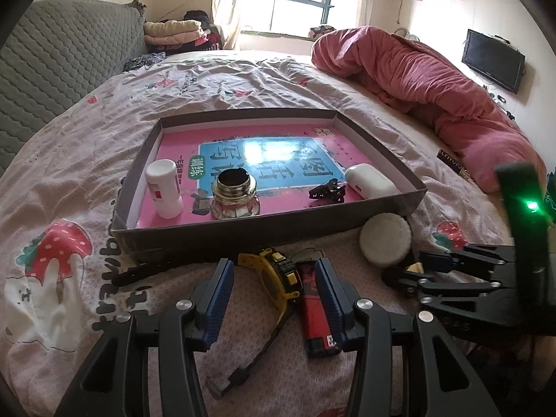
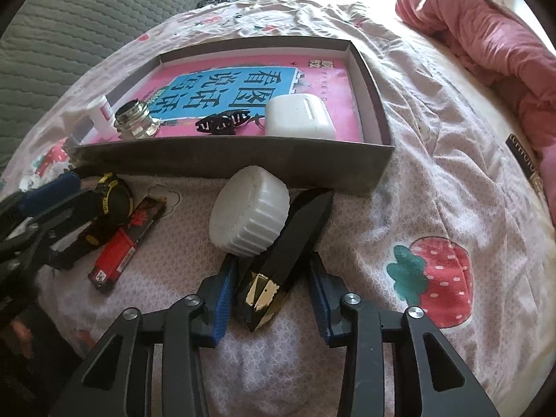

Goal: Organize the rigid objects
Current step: 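Grasp the yellow tape measure with the left gripper, then lift the black case with the right gripper while the left lifts the tape measure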

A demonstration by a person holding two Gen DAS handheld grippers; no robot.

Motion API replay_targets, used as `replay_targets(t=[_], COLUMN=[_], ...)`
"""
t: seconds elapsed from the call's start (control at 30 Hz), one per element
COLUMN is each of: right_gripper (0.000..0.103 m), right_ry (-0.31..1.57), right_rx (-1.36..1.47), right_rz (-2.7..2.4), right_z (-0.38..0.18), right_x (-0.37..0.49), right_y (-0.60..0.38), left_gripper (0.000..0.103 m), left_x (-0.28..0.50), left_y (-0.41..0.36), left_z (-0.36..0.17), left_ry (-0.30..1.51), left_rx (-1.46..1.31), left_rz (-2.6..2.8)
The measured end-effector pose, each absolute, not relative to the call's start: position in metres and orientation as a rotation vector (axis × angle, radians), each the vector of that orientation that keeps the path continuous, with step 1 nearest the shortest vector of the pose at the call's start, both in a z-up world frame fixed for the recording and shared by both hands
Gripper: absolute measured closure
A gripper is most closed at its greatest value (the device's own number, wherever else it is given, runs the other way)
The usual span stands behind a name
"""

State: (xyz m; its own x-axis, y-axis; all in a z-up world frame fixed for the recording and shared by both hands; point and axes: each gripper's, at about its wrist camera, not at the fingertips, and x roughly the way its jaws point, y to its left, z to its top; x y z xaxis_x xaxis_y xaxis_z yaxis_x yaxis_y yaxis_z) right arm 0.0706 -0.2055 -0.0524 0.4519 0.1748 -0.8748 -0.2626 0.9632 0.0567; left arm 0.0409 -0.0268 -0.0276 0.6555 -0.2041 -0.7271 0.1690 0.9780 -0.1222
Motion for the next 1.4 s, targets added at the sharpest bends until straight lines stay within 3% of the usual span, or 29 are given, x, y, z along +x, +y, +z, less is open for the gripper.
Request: replay_targets(t=[0.23, 0.47, 0.73, 1.03, 1.1, 1.2, 1.4], right_gripper=[0.078, 0.078, 0.076, 0.077, 0.078, 0.078, 0.078], right_ry=[1.066, 1.029, 1.037, 1.015, 1.011, 1.006, 1.002], right_rx=[-0.050, -0.087, 0.058, -0.016, -0.026, -0.034, -0.023], right_rz=[0.225, 0.217, 0.235, 0.214, 0.211, 0.214, 0.222], right_z=[-0.048, -0.052, -0.060, -0.059, -0.059, -0.058, -0.056], right_x=[0.072, 0.079, 0.085, 0.082, 0.082, 0.082, 0.080], right_y=[-0.229, -0.223, -0.236, -0.225, -0.223, -0.223, -0.225], left_gripper=[0.055, 0.055, 0.055, 0.055, 0.059, 0.075, 0.080], left_x=[0.048, 0.053, 0.060, 0.066, 0.067, 0.067, 0.064], left_y=[-0.027, -0.024, -0.021, -0.019, -0.020, -0.026, -0.033], left_z=[-0.038, -0.043, -0.050, -0.055, -0.055, -0.053, -0.049], left_ry=[0.861, 0.881, 0.916, 0.943, 0.953, 0.957, 0.953], left_rx=[-0.049, -0.073, -0.124, -0.163, -0.167, -0.147, -0.108], left_rz=[-0.185, -0.175, -0.176, -0.154, -0.152, -0.163, -0.162])
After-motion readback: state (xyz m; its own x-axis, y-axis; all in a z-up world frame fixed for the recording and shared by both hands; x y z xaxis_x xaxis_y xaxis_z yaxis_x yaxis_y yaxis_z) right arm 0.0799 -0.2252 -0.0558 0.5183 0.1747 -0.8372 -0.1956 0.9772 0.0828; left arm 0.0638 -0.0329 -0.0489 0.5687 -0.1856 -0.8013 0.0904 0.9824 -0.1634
